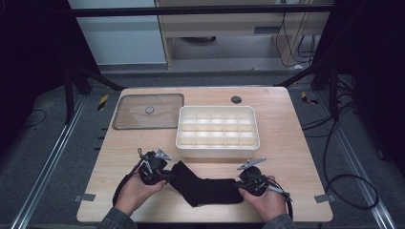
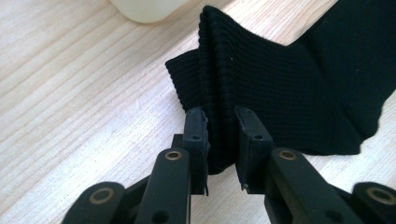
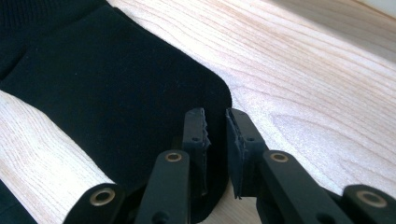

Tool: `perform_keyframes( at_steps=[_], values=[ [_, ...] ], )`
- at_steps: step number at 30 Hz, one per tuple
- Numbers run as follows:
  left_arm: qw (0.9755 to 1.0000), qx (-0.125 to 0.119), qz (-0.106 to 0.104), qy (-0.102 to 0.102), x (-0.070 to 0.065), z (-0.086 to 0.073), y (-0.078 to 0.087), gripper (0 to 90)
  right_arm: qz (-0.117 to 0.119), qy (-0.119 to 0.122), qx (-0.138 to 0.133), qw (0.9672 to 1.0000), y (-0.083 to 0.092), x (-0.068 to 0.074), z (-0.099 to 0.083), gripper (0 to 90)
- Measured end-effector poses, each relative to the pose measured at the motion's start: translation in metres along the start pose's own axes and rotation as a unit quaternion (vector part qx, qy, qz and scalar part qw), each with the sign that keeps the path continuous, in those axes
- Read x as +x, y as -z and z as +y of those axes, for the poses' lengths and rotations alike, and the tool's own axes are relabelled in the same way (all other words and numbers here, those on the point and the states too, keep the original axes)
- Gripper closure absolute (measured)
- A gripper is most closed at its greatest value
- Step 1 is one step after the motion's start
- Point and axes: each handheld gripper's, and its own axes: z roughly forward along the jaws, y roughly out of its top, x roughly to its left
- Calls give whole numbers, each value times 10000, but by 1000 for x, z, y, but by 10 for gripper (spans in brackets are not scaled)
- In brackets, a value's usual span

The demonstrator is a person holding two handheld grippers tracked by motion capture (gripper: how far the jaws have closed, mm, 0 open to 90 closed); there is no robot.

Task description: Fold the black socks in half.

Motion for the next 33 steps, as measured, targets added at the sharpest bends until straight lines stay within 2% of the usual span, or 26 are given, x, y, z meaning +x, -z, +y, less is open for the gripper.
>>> perform_keyframes(
  at_steps=[14,17,21,26,33],
  values=[
    [9995,-156,-120,-250,-19,15,13,758,12,29,-1,10000,-3,4,4,787],
    [9995,-164,-71,-249,-17,17,16,758,19,55,5,10000,-4,5,5,787],
    [9997,-202,7,-145,-9,16,20,760,28,84,-8,10000,-6,6,8,786],
    [9996,-290,-25,-55,-3,14,25,763,32,78,-17,10000,-9,8,12,784],
    [9995,-308,-3,-85,-2,16,30,770,29,51,-17,10000,-13,13,17,781]
  ],
)
